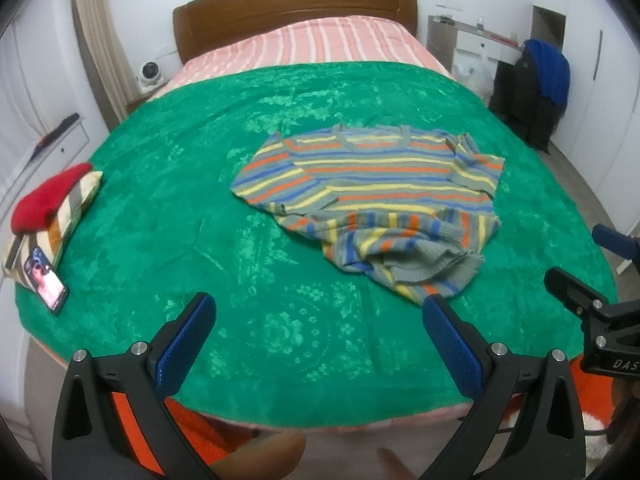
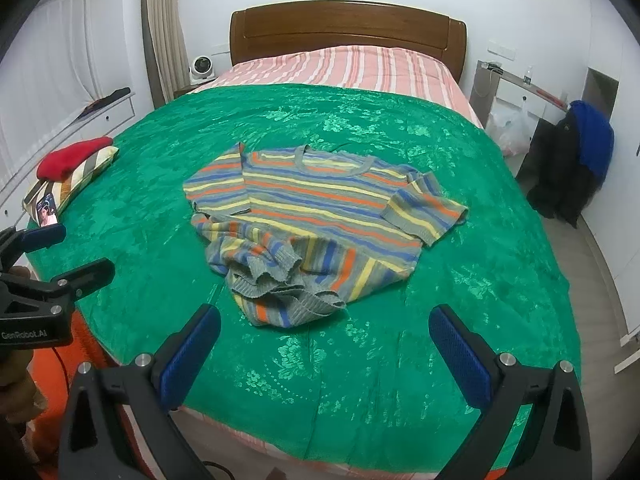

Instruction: Fold small clothes

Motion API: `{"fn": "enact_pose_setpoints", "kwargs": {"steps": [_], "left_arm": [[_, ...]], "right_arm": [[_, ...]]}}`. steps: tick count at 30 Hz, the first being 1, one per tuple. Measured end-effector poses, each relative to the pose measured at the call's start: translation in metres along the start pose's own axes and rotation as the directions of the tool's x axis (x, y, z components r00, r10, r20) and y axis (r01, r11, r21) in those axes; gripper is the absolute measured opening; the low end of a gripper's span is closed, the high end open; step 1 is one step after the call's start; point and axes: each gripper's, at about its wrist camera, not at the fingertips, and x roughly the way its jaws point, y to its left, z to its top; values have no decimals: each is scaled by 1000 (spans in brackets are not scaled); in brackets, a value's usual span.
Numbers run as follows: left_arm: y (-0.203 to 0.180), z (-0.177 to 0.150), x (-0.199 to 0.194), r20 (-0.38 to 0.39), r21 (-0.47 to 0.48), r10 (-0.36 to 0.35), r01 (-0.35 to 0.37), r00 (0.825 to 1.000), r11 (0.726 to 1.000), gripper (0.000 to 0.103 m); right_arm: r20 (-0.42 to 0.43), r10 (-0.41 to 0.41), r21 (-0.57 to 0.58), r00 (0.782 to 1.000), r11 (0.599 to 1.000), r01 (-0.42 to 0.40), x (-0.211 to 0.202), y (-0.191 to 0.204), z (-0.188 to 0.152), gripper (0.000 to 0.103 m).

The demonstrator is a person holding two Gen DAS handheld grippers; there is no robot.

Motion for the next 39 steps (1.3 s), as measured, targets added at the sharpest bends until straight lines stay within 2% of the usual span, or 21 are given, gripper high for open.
{"fn": "enact_pose_setpoints", "kwargs": {"steps": [10,19,39], "left_arm": [[0,0,-1,4,-3,21,-21,1000,1000,103],[6,-3,5,-24,-18,17,-17,1000,1000,103],[7,-6,8,-32,-21,20,-20,999,1000,103]], "right_arm": [[3,-7,10,1000,1000,7,-1,-2,1,103],[-12,-17,21,1000,1000,17,4,-4,-3,103],[-28,-18,27,999,999,18,6,-4,-4,103]]}}
